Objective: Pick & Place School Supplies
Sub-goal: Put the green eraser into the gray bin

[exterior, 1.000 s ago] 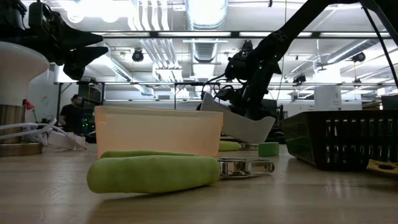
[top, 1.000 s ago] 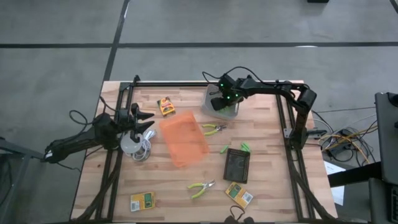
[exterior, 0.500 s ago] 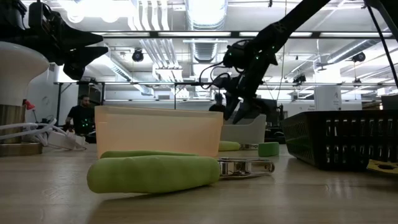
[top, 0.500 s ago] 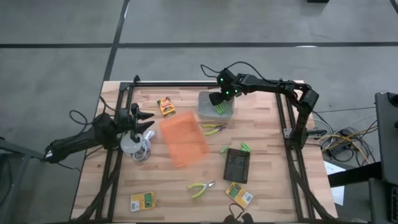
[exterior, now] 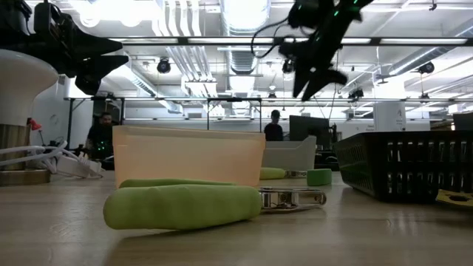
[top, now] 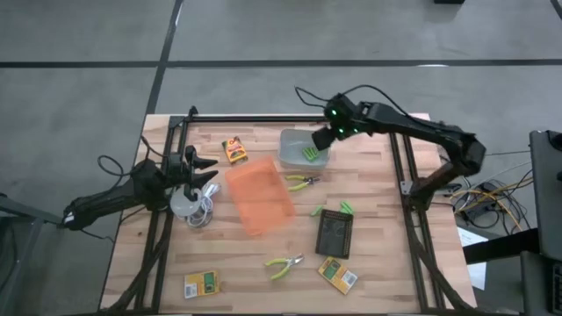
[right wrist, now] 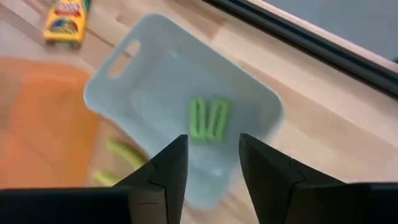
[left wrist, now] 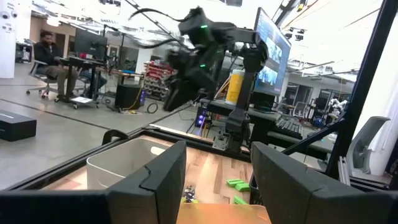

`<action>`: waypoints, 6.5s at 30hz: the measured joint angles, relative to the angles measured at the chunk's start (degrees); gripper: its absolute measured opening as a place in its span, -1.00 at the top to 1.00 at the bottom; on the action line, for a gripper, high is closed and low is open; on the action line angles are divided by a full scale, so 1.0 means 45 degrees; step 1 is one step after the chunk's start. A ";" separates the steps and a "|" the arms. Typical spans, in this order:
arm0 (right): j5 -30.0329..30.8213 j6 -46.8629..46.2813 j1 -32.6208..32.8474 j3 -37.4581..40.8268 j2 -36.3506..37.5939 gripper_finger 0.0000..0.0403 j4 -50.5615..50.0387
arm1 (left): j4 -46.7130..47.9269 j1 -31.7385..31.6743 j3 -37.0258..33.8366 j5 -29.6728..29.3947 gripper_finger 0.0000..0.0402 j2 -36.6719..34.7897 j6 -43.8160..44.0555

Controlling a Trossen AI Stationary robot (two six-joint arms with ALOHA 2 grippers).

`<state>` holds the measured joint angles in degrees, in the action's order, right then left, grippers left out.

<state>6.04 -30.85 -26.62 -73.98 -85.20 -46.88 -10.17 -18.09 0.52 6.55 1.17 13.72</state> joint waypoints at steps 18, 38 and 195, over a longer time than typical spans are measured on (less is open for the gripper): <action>0.1926 -0.6763 0.5205 0.4644 0.5131 0.05 -0.2692 | 0.0000 0.0000 -0.0001 -0.0001 0.06 0.0000 0.0000; 0.1655 -0.6813 0.7784 0.8549 0.5341 0.05 0.1366 | 0.0000 0.0005 0.0003 -0.0004 0.06 -0.0001 0.0000; 0.0973 -1.7253 0.9367 0.9163 0.3384 -0.09 -0.0090 | 0.0000 0.0001 -0.0002 -0.0001 0.06 0.0010 0.0000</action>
<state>10.42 -108.49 15.53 -32.75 -69.97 -47.28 -10.17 -18.08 0.51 6.54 1.21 13.72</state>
